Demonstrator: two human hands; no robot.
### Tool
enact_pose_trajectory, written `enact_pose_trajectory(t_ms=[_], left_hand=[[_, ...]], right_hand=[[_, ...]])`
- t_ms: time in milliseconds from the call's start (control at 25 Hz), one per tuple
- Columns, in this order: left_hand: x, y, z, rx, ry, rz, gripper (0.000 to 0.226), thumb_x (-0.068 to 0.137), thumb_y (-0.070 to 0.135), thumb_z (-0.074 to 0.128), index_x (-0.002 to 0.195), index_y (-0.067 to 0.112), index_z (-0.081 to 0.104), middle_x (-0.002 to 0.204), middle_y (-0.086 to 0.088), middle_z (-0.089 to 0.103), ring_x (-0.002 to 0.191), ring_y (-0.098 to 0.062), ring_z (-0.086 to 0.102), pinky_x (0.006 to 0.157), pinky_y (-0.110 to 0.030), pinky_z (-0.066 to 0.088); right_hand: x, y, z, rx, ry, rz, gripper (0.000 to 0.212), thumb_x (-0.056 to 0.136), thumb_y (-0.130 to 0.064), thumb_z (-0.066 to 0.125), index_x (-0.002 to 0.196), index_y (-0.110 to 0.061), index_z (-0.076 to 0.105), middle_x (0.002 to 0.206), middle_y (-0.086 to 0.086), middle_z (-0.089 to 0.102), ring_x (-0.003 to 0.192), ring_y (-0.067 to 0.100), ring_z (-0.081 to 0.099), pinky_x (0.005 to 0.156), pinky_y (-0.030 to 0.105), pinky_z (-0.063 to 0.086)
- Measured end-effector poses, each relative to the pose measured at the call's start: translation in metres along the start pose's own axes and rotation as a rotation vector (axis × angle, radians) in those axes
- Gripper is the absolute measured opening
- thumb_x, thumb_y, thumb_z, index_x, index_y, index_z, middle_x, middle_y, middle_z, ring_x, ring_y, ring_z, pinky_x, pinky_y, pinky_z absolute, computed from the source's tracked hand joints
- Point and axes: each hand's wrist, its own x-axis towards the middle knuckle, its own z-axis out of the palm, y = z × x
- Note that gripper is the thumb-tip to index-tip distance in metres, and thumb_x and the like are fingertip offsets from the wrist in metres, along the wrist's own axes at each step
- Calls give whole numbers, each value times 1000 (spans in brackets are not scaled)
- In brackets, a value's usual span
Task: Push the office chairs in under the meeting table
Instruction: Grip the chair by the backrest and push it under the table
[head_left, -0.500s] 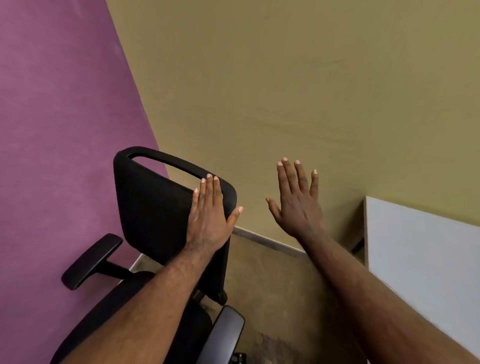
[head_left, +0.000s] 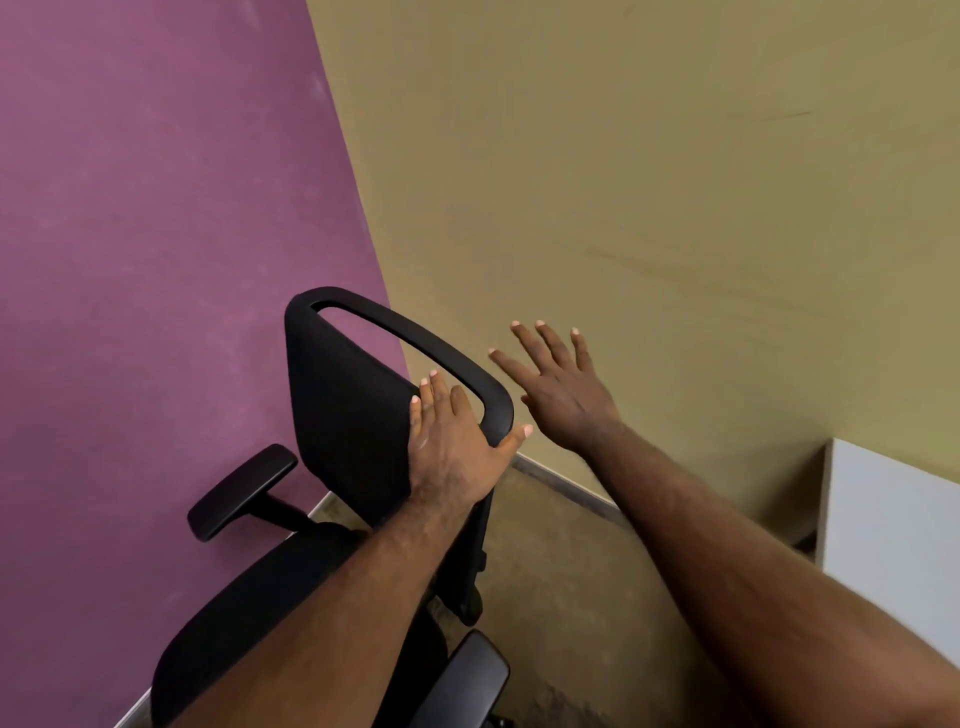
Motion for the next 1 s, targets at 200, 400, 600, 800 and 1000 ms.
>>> enact_pose_trajectory(t_ms=[200,400,600,800,1000], left_hand=[[-8,10,4,-39,51,18,86,82,73,50,136,6,47,148,-14,43,146,-30,21,120,-42,9],[-2,23,1,-54,126,-34,65,83,61,60,118,6,57,117,-10,62,113,-24,53,106,-39,38],[9,24,3,-13,112,-45,56,88,57,54,109,4,60,103,-9,66,99,-23,58,100,-38,38],[3,26,9,-117,120,-64,55,88,55,56,104,3,60,98,-10,66,99,-23,55,101,-40,39],[-14,26,11,-144,126,-11,55,87,54,58,104,2,60,96,-11,66,99,-24,54,101,-40,38]], right_hand=[[34,-4,6,38,-38,-222,63,97,-12,26,150,-43,13,162,10,3,147,31,6,115,50,18],[77,-8,-1,-84,-37,-489,60,101,-14,45,152,-31,19,160,14,15,143,34,20,109,46,33],[90,-9,3,-37,-22,-656,36,99,-12,50,135,-16,49,159,5,24,143,34,25,103,46,40],[85,-6,13,37,-36,-678,22,99,-19,53,120,-12,55,159,3,25,143,35,27,105,46,39],[62,-6,11,106,-40,-620,22,100,-23,51,116,-9,57,157,7,28,138,40,33,106,48,39]])
